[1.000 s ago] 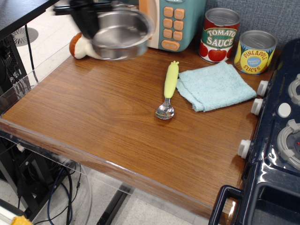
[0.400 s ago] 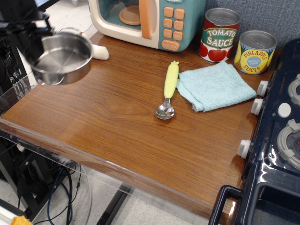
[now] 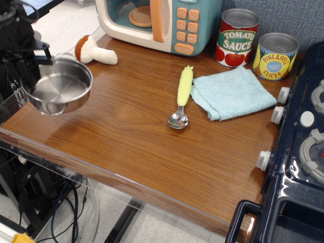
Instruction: Move the silver pot from the blue rag to the opposite corner of the table.
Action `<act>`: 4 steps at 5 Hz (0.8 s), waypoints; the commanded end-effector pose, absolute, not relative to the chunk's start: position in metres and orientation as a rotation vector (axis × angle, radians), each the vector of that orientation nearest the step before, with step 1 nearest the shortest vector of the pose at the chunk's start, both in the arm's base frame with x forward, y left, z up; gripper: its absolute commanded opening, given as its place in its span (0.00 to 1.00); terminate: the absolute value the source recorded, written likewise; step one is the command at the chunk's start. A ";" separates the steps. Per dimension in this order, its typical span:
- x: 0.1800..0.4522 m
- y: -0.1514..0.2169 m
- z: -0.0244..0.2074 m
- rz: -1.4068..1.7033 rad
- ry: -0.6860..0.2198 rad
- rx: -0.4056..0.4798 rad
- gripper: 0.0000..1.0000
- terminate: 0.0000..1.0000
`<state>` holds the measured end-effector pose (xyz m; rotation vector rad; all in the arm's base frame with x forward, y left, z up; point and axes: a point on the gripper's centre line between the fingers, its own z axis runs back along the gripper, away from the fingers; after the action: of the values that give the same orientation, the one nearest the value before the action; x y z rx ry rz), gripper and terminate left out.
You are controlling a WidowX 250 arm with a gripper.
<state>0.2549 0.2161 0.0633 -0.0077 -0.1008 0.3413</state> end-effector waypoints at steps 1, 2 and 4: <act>0.255 0.220 0.054 0.335 -0.086 0.024 0.00 0.00; 0.256 0.219 0.047 0.341 -0.071 0.037 0.00 0.00; 0.256 0.213 0.045 0.337 -0.030 0.054 1.00 0.00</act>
<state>0.2531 0.2111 0.0318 0.0388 -0.0036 0.3493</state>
